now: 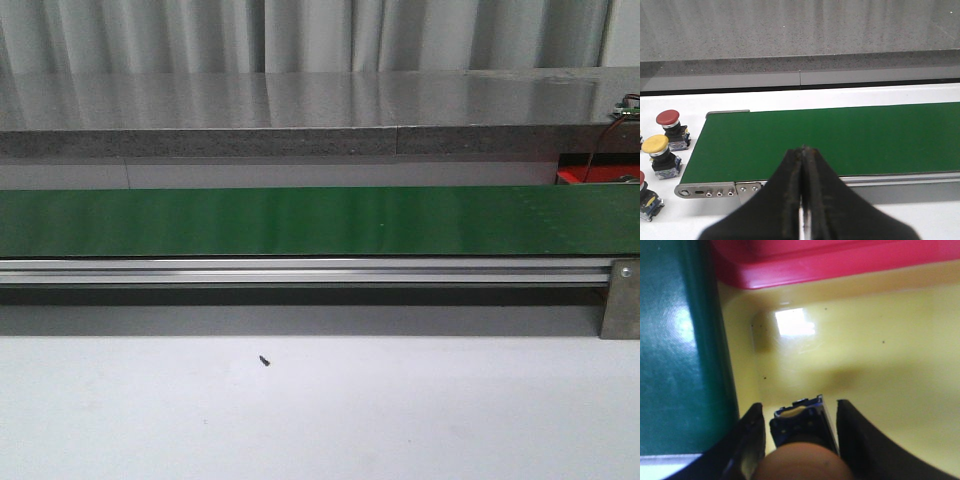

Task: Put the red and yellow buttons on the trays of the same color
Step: 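Lower the yellow button into the yellow tray and open the right gripper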

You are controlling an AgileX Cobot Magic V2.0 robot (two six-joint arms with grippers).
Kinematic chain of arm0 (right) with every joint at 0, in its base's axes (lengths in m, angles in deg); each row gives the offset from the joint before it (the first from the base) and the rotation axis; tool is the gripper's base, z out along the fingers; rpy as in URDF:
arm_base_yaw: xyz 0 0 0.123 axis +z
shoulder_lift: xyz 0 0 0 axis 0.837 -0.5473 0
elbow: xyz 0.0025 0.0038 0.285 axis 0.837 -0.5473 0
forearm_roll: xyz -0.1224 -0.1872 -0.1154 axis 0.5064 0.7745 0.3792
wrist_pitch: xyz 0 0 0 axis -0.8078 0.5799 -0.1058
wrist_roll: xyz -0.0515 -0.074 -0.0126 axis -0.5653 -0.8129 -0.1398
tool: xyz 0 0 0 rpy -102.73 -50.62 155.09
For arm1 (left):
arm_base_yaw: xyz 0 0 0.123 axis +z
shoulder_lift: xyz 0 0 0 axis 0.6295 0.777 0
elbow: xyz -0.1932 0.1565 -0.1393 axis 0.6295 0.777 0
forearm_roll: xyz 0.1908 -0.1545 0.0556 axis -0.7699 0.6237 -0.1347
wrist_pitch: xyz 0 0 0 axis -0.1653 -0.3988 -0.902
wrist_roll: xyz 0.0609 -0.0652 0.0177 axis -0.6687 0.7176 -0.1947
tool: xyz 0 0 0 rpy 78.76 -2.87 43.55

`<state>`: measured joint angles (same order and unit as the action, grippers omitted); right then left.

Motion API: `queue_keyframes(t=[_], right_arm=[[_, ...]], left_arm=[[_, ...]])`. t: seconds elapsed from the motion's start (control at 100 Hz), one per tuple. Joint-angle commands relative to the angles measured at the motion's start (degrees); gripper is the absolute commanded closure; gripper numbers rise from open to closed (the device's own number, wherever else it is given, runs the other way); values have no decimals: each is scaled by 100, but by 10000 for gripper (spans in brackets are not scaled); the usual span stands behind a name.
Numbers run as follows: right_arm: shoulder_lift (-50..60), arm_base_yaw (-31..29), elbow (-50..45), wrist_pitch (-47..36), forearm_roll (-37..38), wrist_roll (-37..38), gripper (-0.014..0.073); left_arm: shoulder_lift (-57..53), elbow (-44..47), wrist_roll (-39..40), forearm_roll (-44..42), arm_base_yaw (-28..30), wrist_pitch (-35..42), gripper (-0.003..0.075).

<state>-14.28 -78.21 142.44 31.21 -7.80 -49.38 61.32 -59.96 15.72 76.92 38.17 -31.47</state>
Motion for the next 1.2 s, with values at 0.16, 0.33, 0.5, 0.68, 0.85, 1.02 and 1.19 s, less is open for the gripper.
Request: queue_keyframes(t=[0.16,0.33,0.5,0.68,0.85,1.02,1.19], right_arm=[[35,9,109,-243,-103,-65,482],[35,9,109,-217,-103,-65,220],[115,3,109,-211,-97,-65,137],[468,-2,109,-318,-97,-65,137],[1065,4,141,-372,-146,-65,137],[1771,94,177,-298,-283,-65,137],[2505,640,172,-402,-296,-109,139]], left_arm=[[36,-148,24,41,-47,426,740],[36,-148,24,41,-47,426,740],[36,-148,24,41,-47,426,740],[36,-148,24,41,-47,426,740],[36,-148,24,41,-47,426,740],[36,-148,24,41,-47,426,740],[36,-148,24,41,-47,426,740]])
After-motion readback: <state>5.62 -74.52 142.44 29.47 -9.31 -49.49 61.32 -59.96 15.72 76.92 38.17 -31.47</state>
